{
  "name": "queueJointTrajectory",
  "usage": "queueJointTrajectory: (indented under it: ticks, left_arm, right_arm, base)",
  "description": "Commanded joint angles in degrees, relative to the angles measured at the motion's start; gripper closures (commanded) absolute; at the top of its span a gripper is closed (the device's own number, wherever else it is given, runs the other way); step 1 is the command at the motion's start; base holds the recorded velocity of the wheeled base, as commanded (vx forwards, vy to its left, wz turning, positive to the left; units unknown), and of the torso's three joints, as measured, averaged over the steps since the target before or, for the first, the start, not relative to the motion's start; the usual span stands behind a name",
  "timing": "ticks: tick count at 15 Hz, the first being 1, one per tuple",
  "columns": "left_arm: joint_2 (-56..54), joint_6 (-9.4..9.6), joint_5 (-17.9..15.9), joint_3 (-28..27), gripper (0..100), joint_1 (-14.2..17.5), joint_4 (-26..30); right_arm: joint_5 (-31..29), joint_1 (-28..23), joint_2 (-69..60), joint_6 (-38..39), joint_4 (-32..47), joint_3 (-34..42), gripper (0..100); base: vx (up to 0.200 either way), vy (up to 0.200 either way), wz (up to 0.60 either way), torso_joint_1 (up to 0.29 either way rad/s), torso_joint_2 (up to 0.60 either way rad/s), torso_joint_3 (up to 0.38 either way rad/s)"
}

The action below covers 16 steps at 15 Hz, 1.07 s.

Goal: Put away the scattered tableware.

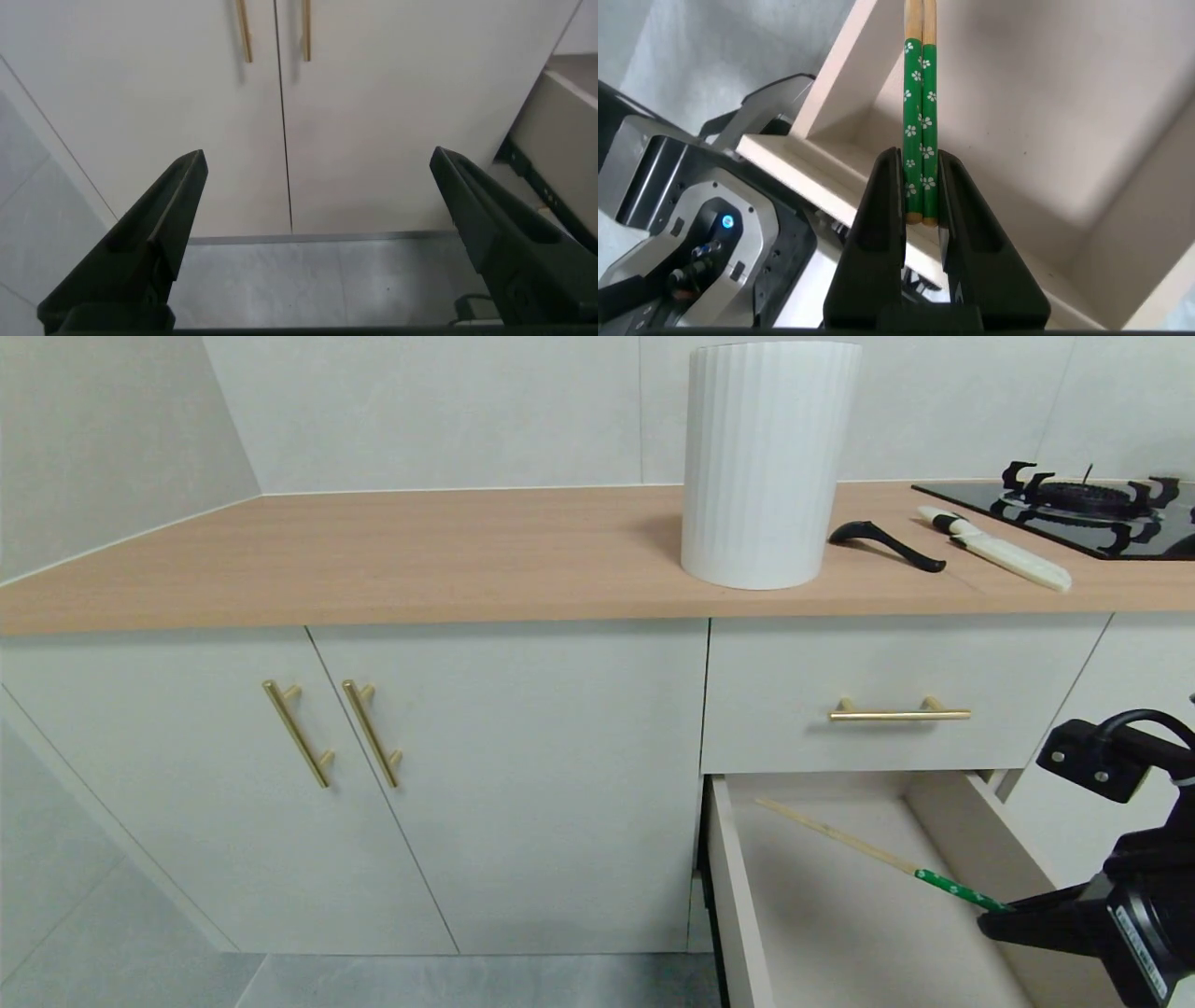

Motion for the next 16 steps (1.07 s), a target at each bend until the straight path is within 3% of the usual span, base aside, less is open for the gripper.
queueJointTrajectory:
  ticks: [1, 6, 7, 9, 11, 16]
  left_arm:
    - [0.1, 0.06, 0.0, 0.0, 0, 0.0, 0.0]
    - [0.1, -0.03, 0.0, 0.0, 0, 0.0, 0.0]
    - [0.1, -0.03, 0.0, 0.0, 0, 0.0, 0.0]
    - [0.1, -0.03, 0.0, 0.0, 0, 0.0, 0.0]
    - [0.1, 0.06, 0.0, 0.0, 0, 0.0, 0.0]
    - [0.1, 0.06, 0.0, 0.0, 0, 0.0, 0.0]
  right_arm:
    - [0.1, 0.0, 0.4, 0.0, 0.0, 0.0, 100]
    - [-1.3, 0.0, 5.9, 0.1, -1.9, 0.9, 100]
    - [-7.0, 0.0, 11.3, 0.7, -4.8, 1.4, 100]
    - [-12.6, 0.0, 18.9, 4.9, -8.2, 1.1, 100]
    - [-12.9, 0.0, 25.8, 10.4, -13.0, 0.9, 100]
    - [-13.2, 2.3, 35.3, 14.5, -19.3, 0.8, 100]
  base:
    - [0.0, 0.0, 0.0, -0.022, 0.06, 0.041]
    - [0.0, 0.0, 0.0, 0.0, 0.0, 0.0]
    - [0.0, 0.0, 0.0, 0.0, 0.0, 0.0]
    - [0.0, 0.0, 0.0, 0.0, 0.0, 0.0]
    - [0.0, 0.0, 0.0, 0.0, 0.0, 0.0]
    - [0.0, 0.0, 0.0, 0.0, 0.0, 0.0]
